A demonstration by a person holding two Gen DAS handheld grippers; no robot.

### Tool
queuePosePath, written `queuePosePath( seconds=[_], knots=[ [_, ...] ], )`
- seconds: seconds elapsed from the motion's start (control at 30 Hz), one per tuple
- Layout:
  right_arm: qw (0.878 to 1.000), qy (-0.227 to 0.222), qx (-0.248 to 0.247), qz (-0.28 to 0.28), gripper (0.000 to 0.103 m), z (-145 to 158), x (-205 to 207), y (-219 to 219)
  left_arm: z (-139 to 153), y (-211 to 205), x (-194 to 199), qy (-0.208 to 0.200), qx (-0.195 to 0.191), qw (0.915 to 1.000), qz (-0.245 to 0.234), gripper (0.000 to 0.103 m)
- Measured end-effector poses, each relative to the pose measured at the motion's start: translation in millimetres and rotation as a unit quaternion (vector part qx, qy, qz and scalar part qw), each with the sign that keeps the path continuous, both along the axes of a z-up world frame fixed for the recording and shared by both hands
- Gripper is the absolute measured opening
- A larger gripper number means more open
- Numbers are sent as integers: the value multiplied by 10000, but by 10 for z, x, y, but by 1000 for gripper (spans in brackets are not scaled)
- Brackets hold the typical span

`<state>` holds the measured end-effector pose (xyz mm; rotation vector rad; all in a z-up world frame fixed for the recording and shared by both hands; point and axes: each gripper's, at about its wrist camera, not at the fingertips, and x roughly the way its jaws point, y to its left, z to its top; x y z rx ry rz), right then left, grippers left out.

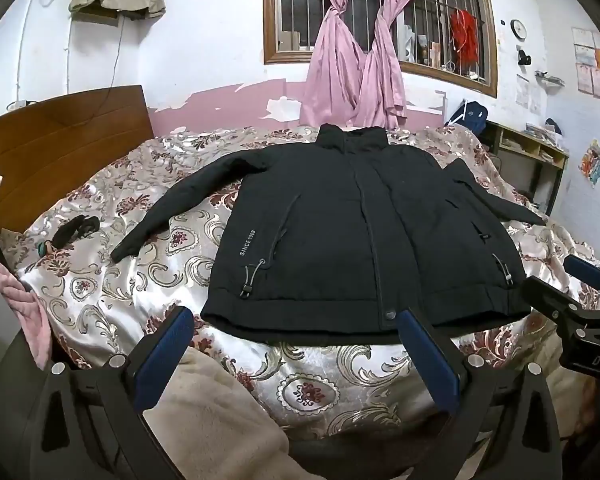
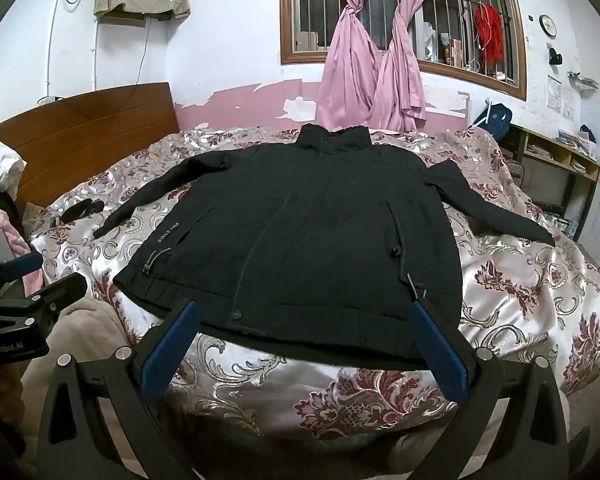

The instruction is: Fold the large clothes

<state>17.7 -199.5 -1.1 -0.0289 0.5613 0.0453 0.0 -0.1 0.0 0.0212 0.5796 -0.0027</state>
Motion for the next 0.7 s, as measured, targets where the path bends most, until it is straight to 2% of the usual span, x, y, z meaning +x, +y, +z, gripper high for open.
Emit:
queuePosePath(
  seconds=[0.7],
  knots=[
    [10000,-1,-5,2,102,-7,-8,-9,0,0,0,-25,10,10000,-7,103]
  ],
)
